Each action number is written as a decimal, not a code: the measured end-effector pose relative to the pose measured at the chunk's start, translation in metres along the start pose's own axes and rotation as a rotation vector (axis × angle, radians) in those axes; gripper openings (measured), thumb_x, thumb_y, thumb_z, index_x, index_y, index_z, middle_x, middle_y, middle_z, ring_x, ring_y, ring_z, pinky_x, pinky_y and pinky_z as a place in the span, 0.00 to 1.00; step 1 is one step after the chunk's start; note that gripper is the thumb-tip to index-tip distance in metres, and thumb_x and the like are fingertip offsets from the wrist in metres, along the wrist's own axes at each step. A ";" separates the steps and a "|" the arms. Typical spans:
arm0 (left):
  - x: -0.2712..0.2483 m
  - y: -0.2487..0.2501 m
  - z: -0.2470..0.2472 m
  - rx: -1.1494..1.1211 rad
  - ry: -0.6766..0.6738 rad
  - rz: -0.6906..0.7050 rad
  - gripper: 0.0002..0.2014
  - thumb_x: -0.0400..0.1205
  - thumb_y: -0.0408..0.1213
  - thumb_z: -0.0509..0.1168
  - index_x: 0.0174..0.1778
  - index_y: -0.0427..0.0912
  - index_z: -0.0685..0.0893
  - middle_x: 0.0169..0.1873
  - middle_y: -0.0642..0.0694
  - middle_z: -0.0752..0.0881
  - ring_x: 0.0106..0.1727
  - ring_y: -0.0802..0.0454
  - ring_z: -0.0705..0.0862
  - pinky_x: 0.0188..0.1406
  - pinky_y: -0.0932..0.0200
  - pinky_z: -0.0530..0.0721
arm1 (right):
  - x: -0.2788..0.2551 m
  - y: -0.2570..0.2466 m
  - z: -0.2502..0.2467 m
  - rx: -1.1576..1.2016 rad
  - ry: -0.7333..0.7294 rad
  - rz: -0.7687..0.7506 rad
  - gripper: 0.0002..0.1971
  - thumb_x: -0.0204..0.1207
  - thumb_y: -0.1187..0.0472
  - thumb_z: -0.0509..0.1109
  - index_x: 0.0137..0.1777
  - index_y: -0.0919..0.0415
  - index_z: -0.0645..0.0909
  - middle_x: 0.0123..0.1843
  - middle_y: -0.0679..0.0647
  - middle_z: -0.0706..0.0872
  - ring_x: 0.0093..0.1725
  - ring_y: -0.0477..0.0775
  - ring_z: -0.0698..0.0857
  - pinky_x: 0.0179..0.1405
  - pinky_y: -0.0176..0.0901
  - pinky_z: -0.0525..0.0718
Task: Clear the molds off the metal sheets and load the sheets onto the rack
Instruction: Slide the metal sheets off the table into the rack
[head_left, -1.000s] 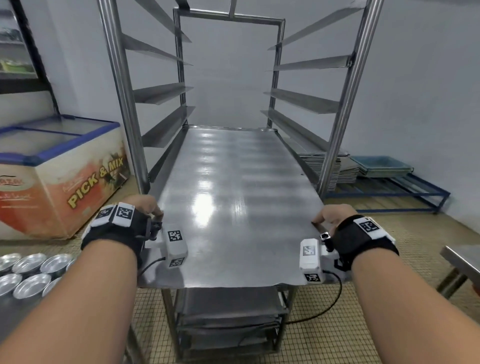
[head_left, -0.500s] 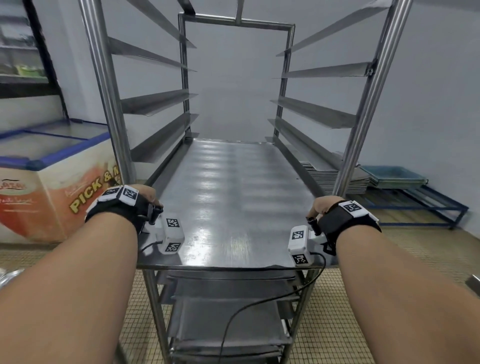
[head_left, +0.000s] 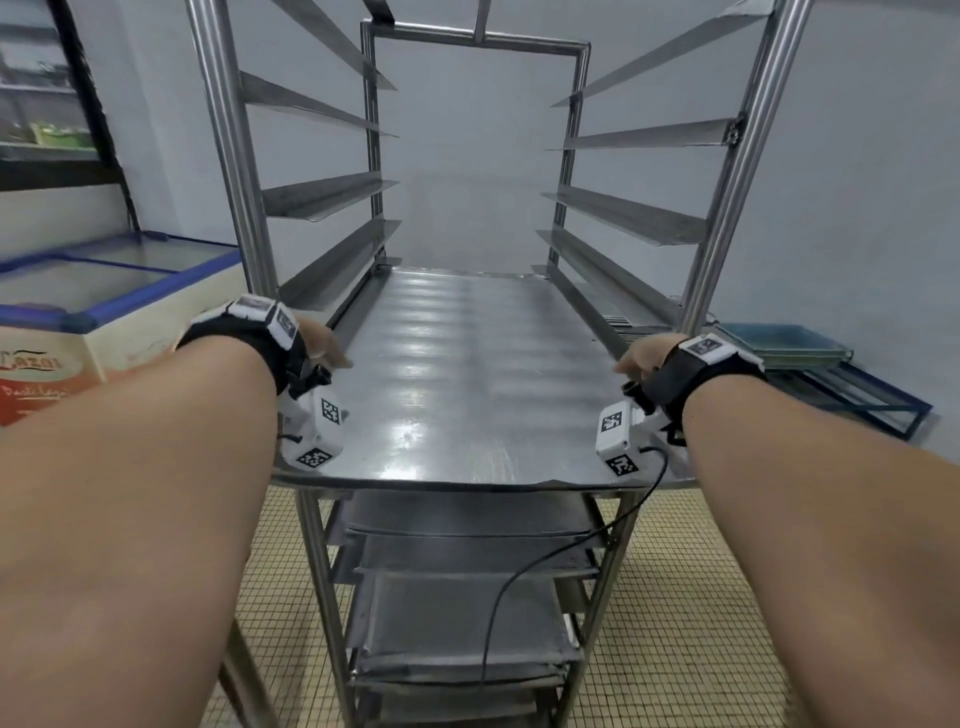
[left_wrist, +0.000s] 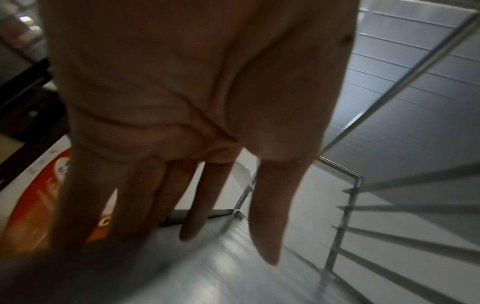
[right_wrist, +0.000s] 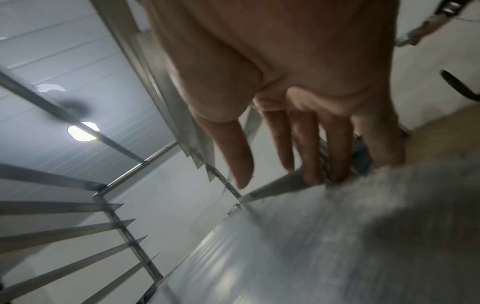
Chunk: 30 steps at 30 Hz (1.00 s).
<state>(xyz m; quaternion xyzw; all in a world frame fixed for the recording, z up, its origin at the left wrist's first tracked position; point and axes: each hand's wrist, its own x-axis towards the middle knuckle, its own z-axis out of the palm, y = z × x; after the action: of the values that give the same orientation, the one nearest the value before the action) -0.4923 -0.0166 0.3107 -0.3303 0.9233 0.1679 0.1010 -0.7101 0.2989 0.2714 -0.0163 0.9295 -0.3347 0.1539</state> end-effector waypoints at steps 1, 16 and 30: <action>-0.006 -0.001 -0.001 0.019 -0.033 0.009 0.26 0.87 0.38 0.63 0.76 0.24 0.70 0.75 0.32 0.74 0.76 0.37 0.73 0.65 0.53 0.72 | -0.012 -0.005 -0.003 -0.048 -0.020 -0.042 0.10 0.76 0.58 0.75 0.39 0.60 0.77 0.46 0.59 0.80 0.47 0.61 0.81 0.53 0.51 0.89; -0.089 -0.029 0.081 0.225 0.079 0.379 0.40 0.56 0.72 0.77 0.57 0.50 0.83 0.55 0.52 0.86 0.56 0.52 0.84 0.53 0.53 0.84 | -0.165 0.059 0.053 -0.416 0.027 -0.576 0.32 0.60 0.45 0.87 0.66 0.48 0.86 0.67 0.42 0.85 0.67 0.45 0.82 0.70 0.45 0.78; -0.023 -0.026 0.086 0.203 0.276 0.380 0.23 0.63 0.53 0.73 0.54 0.57 0.81 0.44 0.57 0.81 0.44 0.53 0.84 0.46 0.51 0.87 | -0.120 0.053 0.068 -0.445 0.148 -0.786 0.16 0.73 0.59 0.80 0.58 0.64 0.87 0.59 0.57 0.88 0.58 0.58 0.87 0.63 0.57 0.83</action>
<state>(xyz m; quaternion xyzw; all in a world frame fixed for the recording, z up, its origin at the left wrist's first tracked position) -0.4516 0.0101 0.2319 -0.1589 0.9860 0.0437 -0.0269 -0.5721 0.3141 0.2216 -0.3764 0.9106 -0.1601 -0.0590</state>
